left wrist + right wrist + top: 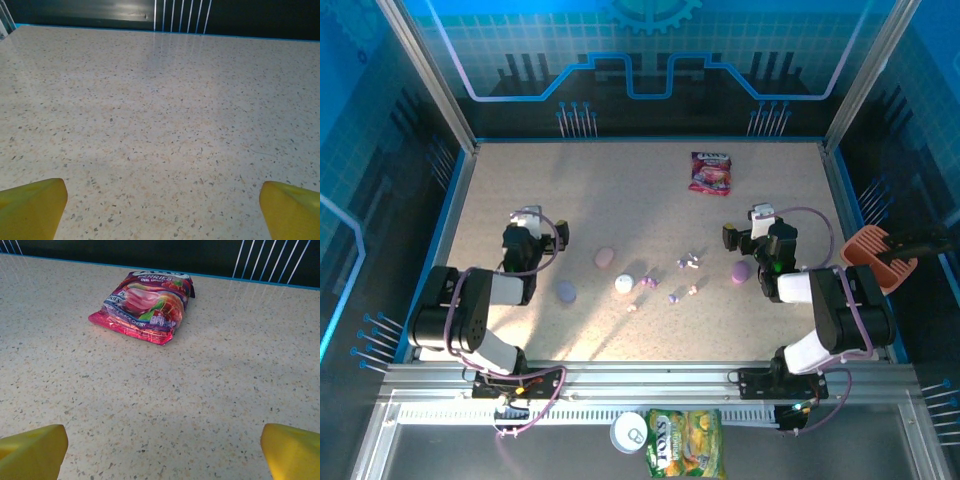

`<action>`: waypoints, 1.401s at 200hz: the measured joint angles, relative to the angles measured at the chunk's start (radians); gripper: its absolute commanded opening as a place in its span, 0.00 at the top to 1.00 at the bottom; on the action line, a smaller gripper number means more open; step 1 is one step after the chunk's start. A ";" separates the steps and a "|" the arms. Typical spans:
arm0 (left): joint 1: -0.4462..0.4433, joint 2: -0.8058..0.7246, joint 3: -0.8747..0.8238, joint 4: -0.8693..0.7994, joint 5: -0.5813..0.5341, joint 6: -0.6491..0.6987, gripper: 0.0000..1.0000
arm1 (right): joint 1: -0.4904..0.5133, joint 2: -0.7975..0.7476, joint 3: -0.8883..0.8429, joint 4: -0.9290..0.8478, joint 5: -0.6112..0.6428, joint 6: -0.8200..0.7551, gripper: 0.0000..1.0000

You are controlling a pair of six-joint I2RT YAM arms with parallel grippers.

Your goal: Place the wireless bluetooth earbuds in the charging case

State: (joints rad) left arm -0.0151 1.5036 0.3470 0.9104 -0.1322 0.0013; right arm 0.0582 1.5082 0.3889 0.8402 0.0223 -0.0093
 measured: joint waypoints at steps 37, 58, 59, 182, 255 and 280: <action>-0.047 -0.205 0.002 -0.116 -0.045 0.009 0.01 | 0.016 -0.174 0.008 -0.131 0.014 -0.007 0.00; -0.101 -0.309 0.036 -0.222 -0.072 0.026 0.01 | 0.044 -0.275 0.046 -0.240 0.023 -0.004 0.00; -0.104 -0.312 0.039 -0.227 -0.074 0.026 0.01 | 0.045 -0.278 0.048 -0.245 0.023 -0.003 0.00; -0.367 -0.465 0.208 -0.803 0.010 -0.132 0.01 | 0.476 -0.338 0.230 -0.714 -0.012 0.253 0.00; -0.418 -0.371 0.247 -1.007 0.068 -0.323 0.01 | 0.674 -0.159 0.275 -0.796 0.016 0.419 0.00; -0.461 -0.314 0.342 -1.126 0.053 -0.403 0.01 | 0.674 -0.177 0.270 -0.812 0.058 0.440 0.00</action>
State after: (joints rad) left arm -0.4759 1.1896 0.6888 -0.2157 -0.0792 -0.4015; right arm 0.7322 1.3315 0.6586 0.0284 0.0803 0.4305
